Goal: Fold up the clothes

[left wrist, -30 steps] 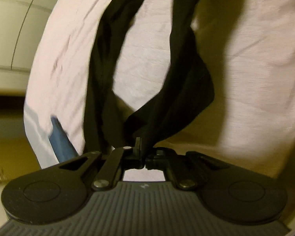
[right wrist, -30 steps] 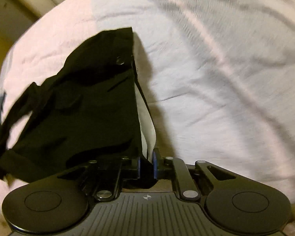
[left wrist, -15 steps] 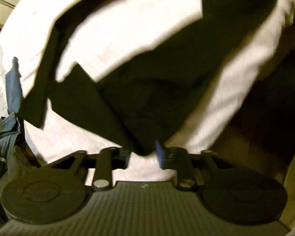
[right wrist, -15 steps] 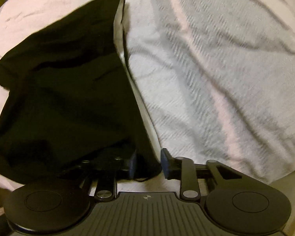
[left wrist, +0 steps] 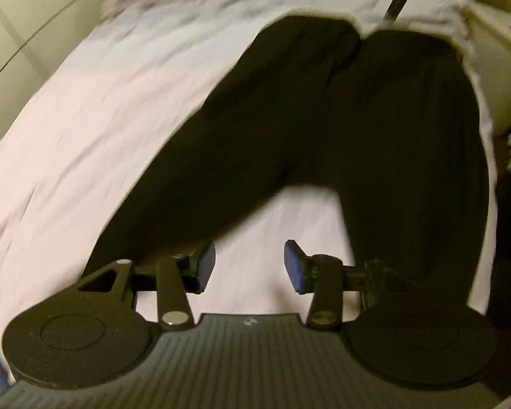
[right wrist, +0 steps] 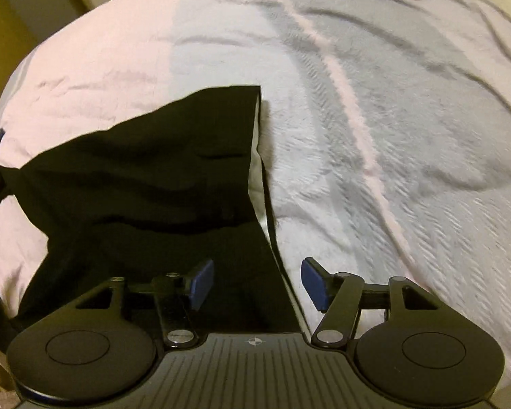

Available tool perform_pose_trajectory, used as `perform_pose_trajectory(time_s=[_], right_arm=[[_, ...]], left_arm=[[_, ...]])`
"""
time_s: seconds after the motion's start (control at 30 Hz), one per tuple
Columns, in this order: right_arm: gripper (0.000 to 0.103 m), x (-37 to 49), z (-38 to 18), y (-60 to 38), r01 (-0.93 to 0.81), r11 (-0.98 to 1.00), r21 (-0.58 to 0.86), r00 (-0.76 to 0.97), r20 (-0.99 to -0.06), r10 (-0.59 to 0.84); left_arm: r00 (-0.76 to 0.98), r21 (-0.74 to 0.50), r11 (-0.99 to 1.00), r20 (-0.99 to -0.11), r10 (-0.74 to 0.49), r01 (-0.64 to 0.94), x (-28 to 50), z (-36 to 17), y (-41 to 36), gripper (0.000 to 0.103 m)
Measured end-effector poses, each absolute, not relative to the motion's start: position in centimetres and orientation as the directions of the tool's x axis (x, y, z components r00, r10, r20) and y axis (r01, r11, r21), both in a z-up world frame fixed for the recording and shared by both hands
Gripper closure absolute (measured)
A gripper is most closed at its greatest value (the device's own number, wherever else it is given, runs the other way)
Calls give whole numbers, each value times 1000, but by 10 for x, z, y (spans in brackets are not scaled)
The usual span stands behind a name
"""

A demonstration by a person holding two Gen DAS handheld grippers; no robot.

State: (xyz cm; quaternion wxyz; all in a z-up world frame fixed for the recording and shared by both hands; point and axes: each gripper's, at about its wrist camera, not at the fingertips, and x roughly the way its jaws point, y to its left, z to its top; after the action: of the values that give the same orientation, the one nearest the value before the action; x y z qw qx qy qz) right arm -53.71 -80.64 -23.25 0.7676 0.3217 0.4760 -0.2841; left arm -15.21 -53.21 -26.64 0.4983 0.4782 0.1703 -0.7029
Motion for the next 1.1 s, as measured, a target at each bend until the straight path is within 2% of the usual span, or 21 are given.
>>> perform_pose_trajectory(time_s=[0.17,0.2,0.23,0.3,0.33,0.57,0.77,0.9,0.93,0.97,1.0,1.03,1.1], right_arm=[[45,-523,-291,-843,708,609,358,429,-903,32],[51,-522,-300,-847,702,607,373,430,-901,57],[63,-522,-307,-851,696,606,386,431,-899,78],[75,-531,-304,-853,678,620,395,444,-892,84],[95,-540,-295,-852,667,618,416,468,-879,86],[96,-579,-232,-817,477,723,499,590,-792,157],[102,-575,-190,-792,174,830,529,710,-652,266],[101,-571,-208,-802,184,840,511,696,-670,256],[99,-571,-220,-808,240,826,511,684,-693,229],[88,-572,-233,-815,297,806,512,670,-713,206],[85,-572,-246,-824,355,771,529,658,-727,195],[78,-573,-258,-833,405,734,545,651,-736,187],[71,-576,-271,-843,428,689,585,679,-711,182]], left_arm=[[-103,220,-457,-807,-582,862,-207,-279,-598,62],[-102,224,-461,-806,-583,858,-218,-282,-608,62],[-101,230,-466,-806,-584,855,-230,-286,-618,62],[-107,226,-474,-809,-578,851,-248,-289,-631,62],[-111,222,-479,-812,-573,850,-257,-291,-636,62],[-112,197,-476,-831,-545,857,-293,-302,-662,62],[-81,207,-449,-837,-542,869,-293,-292,-669,58],[-45,216,-440,-859,-511,871,-292,-296,-672,56],[-29,225,-442,-866,-499,868,-293,-299,-673,56],[-31,222,-445,-869,-494,867,-294,-301,-673,56],[-35,218,-450,-871,-490,866,-296,-302,-674,56],[-38,214,-454,-874,-485,865,-298,-304,-674,56],[-45,206,-462,-878,-476,863,-302,-306,-675,56]])
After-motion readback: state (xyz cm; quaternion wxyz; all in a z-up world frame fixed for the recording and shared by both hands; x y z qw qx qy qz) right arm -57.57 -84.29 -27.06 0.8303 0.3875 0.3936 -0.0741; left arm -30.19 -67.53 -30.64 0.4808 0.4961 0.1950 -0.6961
